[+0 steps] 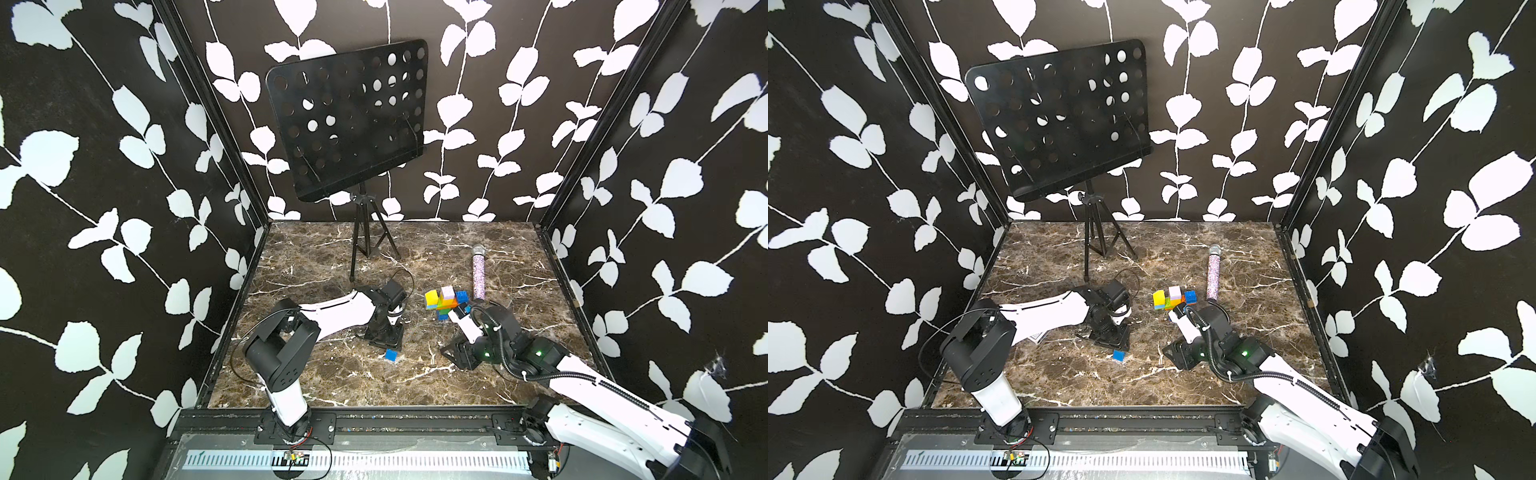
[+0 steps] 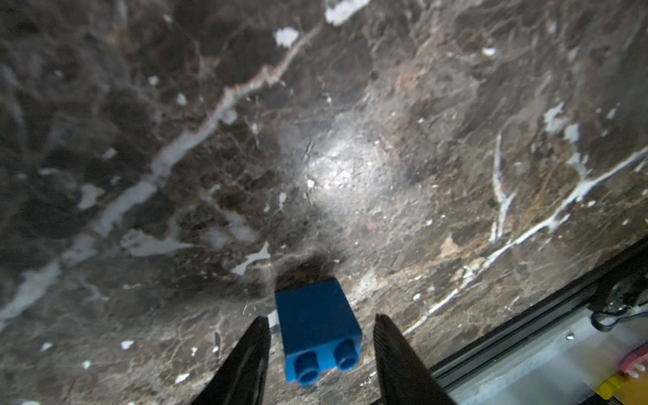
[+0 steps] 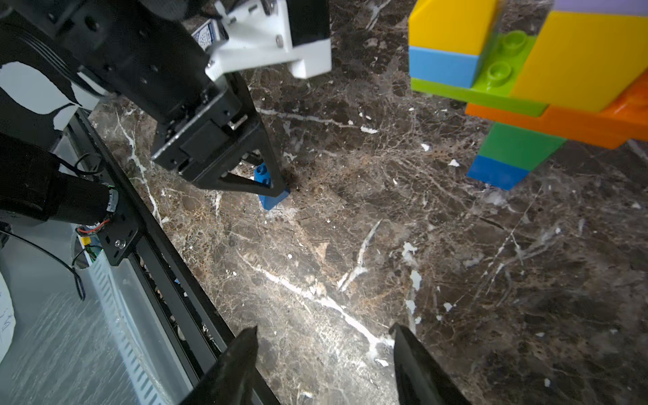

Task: Assemble a fork with lego
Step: Place the lego brick at the center of the board, then pick up the lego brick from the center of the board.

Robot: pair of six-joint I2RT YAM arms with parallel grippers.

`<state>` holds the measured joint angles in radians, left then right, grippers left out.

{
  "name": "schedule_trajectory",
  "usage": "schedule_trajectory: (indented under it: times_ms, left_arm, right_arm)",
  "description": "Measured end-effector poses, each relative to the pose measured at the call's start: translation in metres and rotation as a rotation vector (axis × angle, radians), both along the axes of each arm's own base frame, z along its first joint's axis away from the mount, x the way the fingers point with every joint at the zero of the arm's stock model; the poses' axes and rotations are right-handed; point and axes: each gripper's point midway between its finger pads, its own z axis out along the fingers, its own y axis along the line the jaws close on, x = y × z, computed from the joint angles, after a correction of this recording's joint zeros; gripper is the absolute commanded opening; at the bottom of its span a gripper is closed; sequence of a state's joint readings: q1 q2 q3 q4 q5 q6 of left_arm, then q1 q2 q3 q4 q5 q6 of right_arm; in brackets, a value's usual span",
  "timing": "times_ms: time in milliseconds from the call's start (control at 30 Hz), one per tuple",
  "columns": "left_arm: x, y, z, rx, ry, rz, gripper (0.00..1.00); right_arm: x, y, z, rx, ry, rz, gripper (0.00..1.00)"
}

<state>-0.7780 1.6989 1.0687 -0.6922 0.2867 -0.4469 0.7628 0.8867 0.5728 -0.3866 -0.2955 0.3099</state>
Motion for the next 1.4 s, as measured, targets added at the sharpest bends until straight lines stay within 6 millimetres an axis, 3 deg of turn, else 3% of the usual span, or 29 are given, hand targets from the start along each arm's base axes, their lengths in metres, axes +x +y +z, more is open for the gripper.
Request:
schedule_trajectory:
  times_ms: [100, 233, 333, 500, 667, 800, 967, 1233, 1400]
  left_arm:
    - [0.012, 0.005, 0.02, -0.077, -0.073, 0.038, 0.57]
    - [0.036, 0.044, 0.051, -0.197, -0.211, 0.189, 0.57]
    - [0.047, 0.072, 0.062, -0.257, -0.297, 0.292, 0.58]
    - [0.048, 0.095, 0.046, -0.312, -0.346, 0.382, 0.58]
    - [0.052, 0.119, 0.034, -0.348, -0.397, 0.488, 0.58]
    - [0.054, 0.124, 0.039, -0.378, -0.442, 0.505, 0.58]
    - [0.057, 0.123, 0.053, -0.425, -0.514, 0.486, 0.58]
    - [0.044, 0.13, 0.059, -0.449, -0.58, 0.462, 0.59]
    - [0.042, 0.132, 0.068, -0.46, -0.613, 0.446, 0.59]
  right_arm:
    - [-0.005, 0.005, -0.009, -0.039, 0.018, 0.004, 0.62]
    - [-0.005, 0.015, -0.016, -0.107, 0.049, -0.032, 0.62]
    - [-0.006, 0.034, -0.013, -0.136, 0.052, -0.051, 0.63]
    - [-0.004, 0.078, -0.014, -0.19, 0.091, -0.108, 0.65]
    - [0.006, 0.11, -0.022, -0.243, 0.149, -0.215, 0.66]
    - [0.013, 0.136, -0.032, -0.245, 0.202, -0.292, 0.68]
    - [0.011, 0.156, -0.059, -0.335, 0.268, -0.356, 0.7]
    - [0.02, 0.168, -0.08, -0.439, 0.271, -0.406, 0.67]
    - [0.027, 0.153, -0.088, -0.477, 0.269, -0.444, 0.63]
